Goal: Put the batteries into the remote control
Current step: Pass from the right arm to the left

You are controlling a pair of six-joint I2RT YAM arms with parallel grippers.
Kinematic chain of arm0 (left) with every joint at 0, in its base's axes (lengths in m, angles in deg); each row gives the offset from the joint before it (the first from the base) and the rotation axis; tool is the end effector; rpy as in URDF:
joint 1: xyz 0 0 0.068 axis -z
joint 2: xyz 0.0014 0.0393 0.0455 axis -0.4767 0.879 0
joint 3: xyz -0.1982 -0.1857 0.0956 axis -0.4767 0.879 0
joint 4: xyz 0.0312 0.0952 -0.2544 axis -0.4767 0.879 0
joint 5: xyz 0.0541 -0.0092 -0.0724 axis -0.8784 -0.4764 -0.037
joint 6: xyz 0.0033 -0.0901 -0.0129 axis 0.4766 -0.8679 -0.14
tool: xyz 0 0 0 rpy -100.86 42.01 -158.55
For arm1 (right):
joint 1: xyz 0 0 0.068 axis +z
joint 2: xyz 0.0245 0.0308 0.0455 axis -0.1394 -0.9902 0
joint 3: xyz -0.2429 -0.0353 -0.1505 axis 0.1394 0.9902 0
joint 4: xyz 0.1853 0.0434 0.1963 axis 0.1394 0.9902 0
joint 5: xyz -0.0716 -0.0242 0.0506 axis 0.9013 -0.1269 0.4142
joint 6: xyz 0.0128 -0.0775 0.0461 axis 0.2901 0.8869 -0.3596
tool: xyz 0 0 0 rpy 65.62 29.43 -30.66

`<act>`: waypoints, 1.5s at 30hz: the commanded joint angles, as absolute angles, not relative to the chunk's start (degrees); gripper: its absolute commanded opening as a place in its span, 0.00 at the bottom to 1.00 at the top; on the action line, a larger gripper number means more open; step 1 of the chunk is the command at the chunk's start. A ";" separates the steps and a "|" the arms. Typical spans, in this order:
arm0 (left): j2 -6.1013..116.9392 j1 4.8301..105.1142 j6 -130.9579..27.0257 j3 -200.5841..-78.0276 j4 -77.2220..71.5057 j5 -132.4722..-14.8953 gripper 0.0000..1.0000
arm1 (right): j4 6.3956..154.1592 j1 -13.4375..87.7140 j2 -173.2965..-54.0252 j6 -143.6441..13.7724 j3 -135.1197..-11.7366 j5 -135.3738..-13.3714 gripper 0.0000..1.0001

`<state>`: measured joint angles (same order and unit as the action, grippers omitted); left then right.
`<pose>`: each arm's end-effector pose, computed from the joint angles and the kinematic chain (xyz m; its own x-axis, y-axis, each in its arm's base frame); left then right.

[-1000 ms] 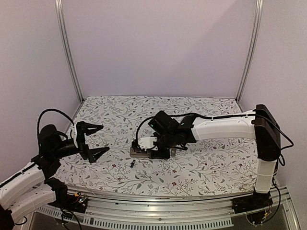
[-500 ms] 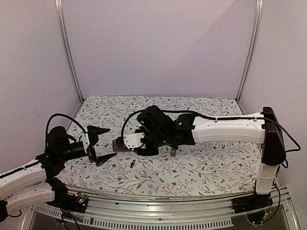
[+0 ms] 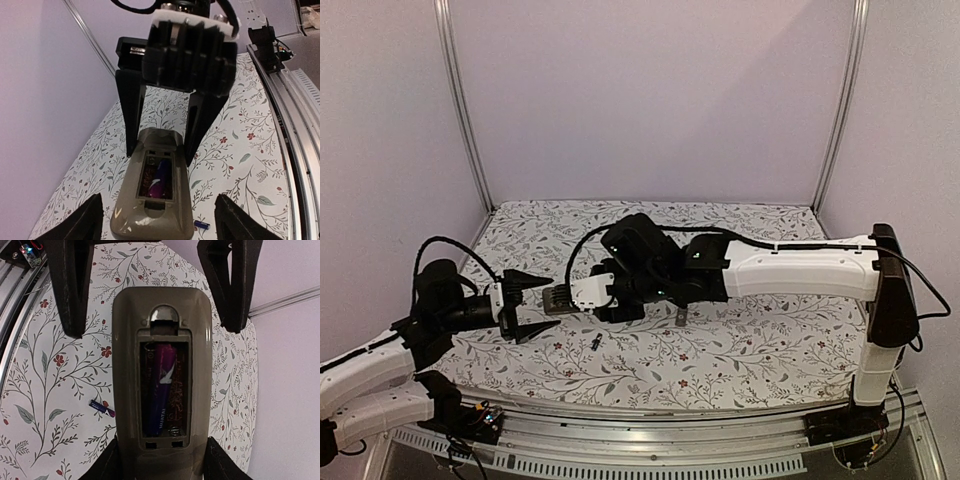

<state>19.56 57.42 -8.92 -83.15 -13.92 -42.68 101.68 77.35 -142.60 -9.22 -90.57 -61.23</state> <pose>0.1496 -0.1417 0.2189 0.3456 0.2707 -0.8985 0.8666 0.2753 0.4162 0.1838 0.4650 0.2589 0.5354 -0.7062 -0.4633 -0.7632 -0.1695 -0.6235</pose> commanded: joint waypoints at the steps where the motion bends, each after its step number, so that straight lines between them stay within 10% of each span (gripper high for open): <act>1: 19.02 57.26 -8.42 -84.14 -15.21 -42.16 0.75 | 100.23 78.06 -141.42 -8.64 -92.57 -61.88 0.12; 20: 20.09 58.44 -8.07 -83.79 -14.77 -43.61 0.47 | 99.09 78.15 -141.74 -7.96 -93.27 -62.54 0.11; 30: 20.74 58.53 -8.23 -83.60 -16.36 -44.51 0.67 | 98.76 78.15 -141.39 -8.01 -93.07 -63.12 0.11; 41: 19.81 58.53 -8.51 -83.89 -16.65 -43.76 0.16 | 98.16 78.24 -141.30 -8.26 -92.80 -63.02 0.11; 45: 19.02 58.58 -6.76 -83.21 -17.76 -44.66 0.00 | 97.05 78.26 -141.21 -8.78 -92.27 -62.57 0.28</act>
